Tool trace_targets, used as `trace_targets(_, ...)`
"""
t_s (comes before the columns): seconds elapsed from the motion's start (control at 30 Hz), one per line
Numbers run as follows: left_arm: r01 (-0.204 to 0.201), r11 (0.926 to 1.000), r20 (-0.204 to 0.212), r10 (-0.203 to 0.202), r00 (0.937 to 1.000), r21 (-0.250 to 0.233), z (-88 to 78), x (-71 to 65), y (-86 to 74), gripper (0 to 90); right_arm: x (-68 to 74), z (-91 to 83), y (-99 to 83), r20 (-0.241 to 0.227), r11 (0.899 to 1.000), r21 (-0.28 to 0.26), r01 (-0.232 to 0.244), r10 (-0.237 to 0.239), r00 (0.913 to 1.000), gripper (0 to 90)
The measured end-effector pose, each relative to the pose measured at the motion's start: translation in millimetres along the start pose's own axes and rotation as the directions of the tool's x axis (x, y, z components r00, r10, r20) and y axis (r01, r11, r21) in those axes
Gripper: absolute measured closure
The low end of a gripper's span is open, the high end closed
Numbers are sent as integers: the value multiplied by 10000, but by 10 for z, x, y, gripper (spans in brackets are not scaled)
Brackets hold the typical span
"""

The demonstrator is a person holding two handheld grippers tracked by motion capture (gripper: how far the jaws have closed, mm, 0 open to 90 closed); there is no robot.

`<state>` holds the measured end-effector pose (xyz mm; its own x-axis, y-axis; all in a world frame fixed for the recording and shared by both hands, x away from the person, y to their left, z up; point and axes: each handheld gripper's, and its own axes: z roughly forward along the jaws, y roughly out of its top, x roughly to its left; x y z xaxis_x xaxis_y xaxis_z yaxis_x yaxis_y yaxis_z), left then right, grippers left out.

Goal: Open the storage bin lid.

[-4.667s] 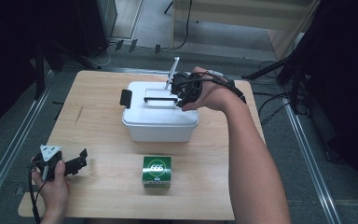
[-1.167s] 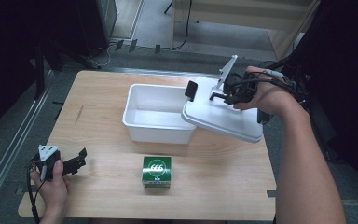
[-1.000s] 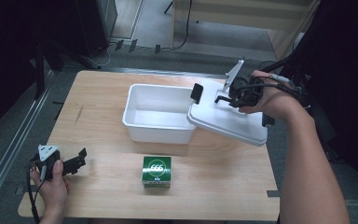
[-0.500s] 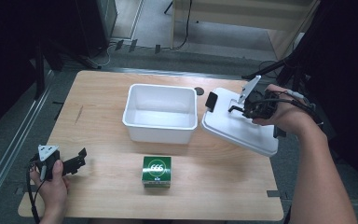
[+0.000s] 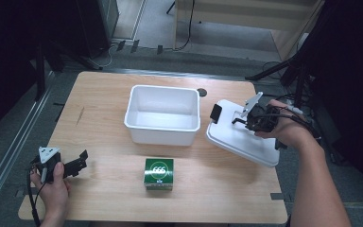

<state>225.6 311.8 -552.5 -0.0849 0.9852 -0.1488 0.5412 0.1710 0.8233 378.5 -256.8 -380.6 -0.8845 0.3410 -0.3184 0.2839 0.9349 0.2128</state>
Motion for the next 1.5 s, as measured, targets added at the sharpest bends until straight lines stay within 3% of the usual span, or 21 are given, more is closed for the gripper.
trace_targets(0.4, 58, 10000, 96, -58, 9999, -41, -8, 7, -2, 0, 99, 407, 1, -236, 10000, 63, 31, -30, 9997, 855)
trace_targets(0.8, 54, 10000, 119, -53, 9999, -46, -6, 9, -2, 0, 177, 804, -75, -491, 9988, 332, -359, 375, 9981, 854)
trace_targets(1.1, 49, 10000, 111, -48, 9999, -50, -7, 7, -2, 0, 205, 837, -60, -223, 9987, 234, -450, 455, 9987, 836)
trace_targets(1.13, 52, 10000, 115, -51, 9999, -48, -7, 6, -2, 0, 210, 832, -56, -228, 9987, 225, -452, 457, 9987, 763)
trace_targets(1.17, 50, 10000, 113, -49, 9999, -47, -7, 6, -2, 0, 219, 814, -41, -421, 9975, 177, -691, 698, 9967, 624)
trace_targets(1.2, 57, 10000, 117, -56, 9999, -52, -7, 8, -2, 0, 219, 814, -41, -421, 9975, 177, -691, 698, 9967, 624)
trace_targets(1.23, 54, 10000, 124, -54, 9999, -50, -7, 9, -2, 0, 233, 785, -30, -371, 9976, 91, -681, 684, 9970, 546)
trace_targets(1.37, 100, 9999, 178, -100, 9998, -42, -9, 16, -3, 0, 233, 664, -23, -460, 9954, -15, -954, 952, 9944, 375)
trace_targets(1.4, 98, 9999, 178, -98, 9998, -40, -9, 16, -2, 0, 234, 630, -24, -347, 9959, -44, -904, 902, 9953, 329)
trace_targets(1.47, 96, 9999, 174, -96, 9998, -37, -8, 15, -2, 0, 253, 559, -18, 5, 9935, 36, -1139, 1139, 9935, 127)
trace_targets(1.5, 96, 9999, 173, -96, 9998, -36, -8, 15, -2, 0, 264, 538, -12, 176, 9920, 82, -1262, 1261, 9919, 86)
